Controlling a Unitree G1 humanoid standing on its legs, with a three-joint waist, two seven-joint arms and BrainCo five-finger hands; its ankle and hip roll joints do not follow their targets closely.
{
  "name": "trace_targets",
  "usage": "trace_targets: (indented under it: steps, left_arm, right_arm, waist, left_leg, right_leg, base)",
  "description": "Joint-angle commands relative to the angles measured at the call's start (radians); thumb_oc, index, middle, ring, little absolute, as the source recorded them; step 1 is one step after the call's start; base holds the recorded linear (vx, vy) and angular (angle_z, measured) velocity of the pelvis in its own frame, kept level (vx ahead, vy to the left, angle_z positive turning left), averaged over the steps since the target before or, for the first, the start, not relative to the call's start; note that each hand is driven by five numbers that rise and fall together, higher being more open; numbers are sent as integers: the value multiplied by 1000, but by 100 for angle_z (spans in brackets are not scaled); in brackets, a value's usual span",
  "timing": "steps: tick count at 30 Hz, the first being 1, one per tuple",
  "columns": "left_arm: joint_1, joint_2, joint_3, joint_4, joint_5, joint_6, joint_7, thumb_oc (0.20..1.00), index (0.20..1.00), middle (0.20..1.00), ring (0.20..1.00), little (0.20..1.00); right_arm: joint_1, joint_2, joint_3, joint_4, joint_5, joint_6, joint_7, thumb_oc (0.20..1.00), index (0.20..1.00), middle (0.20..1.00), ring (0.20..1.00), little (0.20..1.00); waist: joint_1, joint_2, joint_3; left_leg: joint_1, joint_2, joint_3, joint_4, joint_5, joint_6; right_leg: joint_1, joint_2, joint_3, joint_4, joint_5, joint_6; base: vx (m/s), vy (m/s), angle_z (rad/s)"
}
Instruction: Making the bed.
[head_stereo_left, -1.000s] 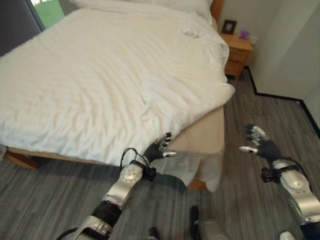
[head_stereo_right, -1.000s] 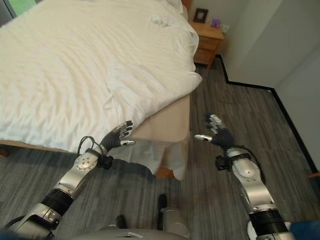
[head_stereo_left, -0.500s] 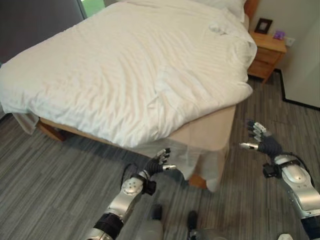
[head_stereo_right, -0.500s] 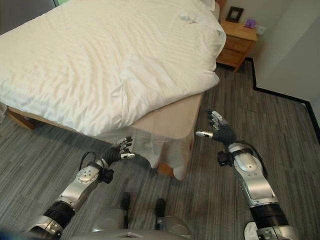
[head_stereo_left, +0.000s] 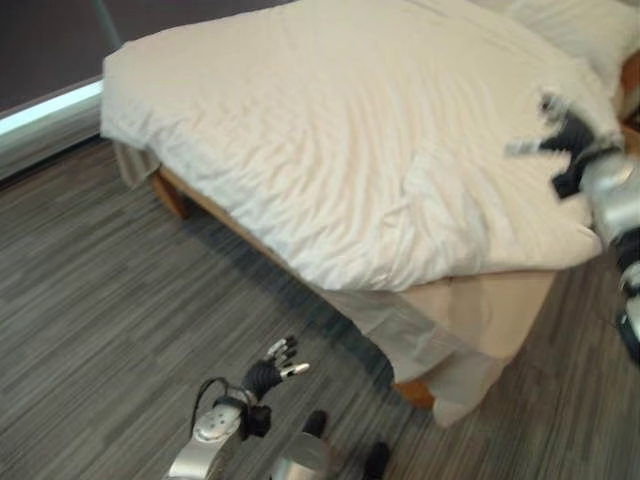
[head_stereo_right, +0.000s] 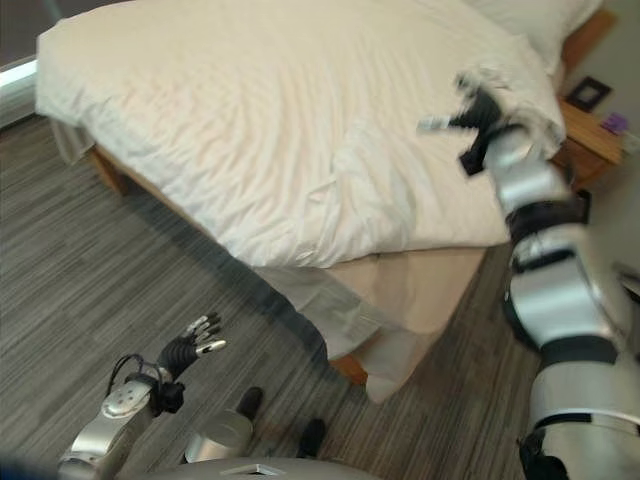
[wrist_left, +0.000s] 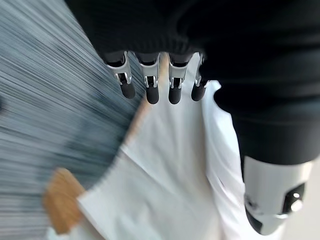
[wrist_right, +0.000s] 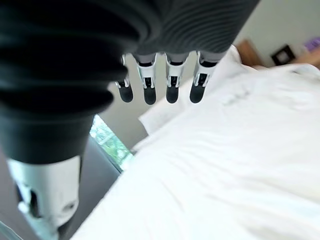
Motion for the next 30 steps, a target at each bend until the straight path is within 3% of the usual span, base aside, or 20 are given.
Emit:
trace_targets:
  steps: [1,2,9,13,22,25,27,30]
  left_arm:
    - [-39,38,-62,-78,-30,-17,-39,1000,1000,1000,1000,1000]
    - [-43,54,-78,-88,-24,-12,-48,1000,1000,1000,1000,1000]
    - [-76,84,-117,-144,-33,-5,-61,1000,1000,1000,1000,1000]
    - [-67,26,-113,-141,-137,22,-57,1000,1000,1000,1000,1000]
    - [-52,39,-84,-191,-148,15,-54,1000,1000,1000,1000,1000]
    - [-51,35,-77,-212,-159,9,-44,1000,1000,1000,1000,1000]
    - [-49,13,-73,-238,-181,3,-25,1000,1000,1000,1000,1000]
    - [-40,8,-59,-248,-189,-3,-11,1000,1000,1000,1000,1000]
  right_arm:
    - [-52,-72,83,25,-106,3,-27,1000,1000,1000,1000,1000]
    - [-122,-88,145,87,-163,13,-29,1000,1000,1000,1000,1000]
    - [-278,-171,228,192,-161,39,-52,1000,1000,1000,1000,1000]
    - [-346,-223,314,226,-231,64,-50,1000,1000,1000,1000,1000]
    - [-456,-375,475,256,-364,90,-63,1000,1000,1000,1000,1000]
    - [-467,-406,479,246,-330,82,-65,1000,1000,1000,1000,1000]
    - [-452,-435,382,249,-152,74,-97,1000,1000,1000,1000,1000]
    - [-453,-443,380,257,-128,71,-102,1000,1000,1000,1000,1000]
  waist:
    - [-29,-3,28]
    - [-22,4,39]
    - [-11,34,67]
    - [-8,35,87]
    - [3,38,116]
    - [5,37,140]
    - [14,34,170]
    - [25,33,195]
  left_leg:
    - [-125,-15,-31,-24,102,14]
    - [-152,-23,-48,-24,107,12]
    - [-248,-45,-91,-24,120,-1]
    - [-287,-53,-104,-24,119,-2]
    - [-378,-72,-119,-24,122,-11]
    - [-425,-76,-123,-24,126,-16]
    - [-481,-80,-123,-24,125,-21]
    - [-525,-80,-115,-24,129,-27]
  right_leg:
    - [47,20,3,12,10,-9]
    - [26,19,-8,12,13,-6]
    - [-46,13,-48,12,7,3]
    - [-69,11,-51,12,0,4]
    - [-139,-1,-68,12,1,22]
    - [-182,-3,-70,12,10,26]
    - [-228,-4,-72,12,11,36]
    - [-270,-2,-69,12,15,41]
  base:
    - [9,47,32]
    - [8,37,30]
    - [27,39,31]
    - [80,19,9]
    - [37,14,8]
    - [0,0,0]
    - [-28,23,-5]
    - [-23,5,-4]
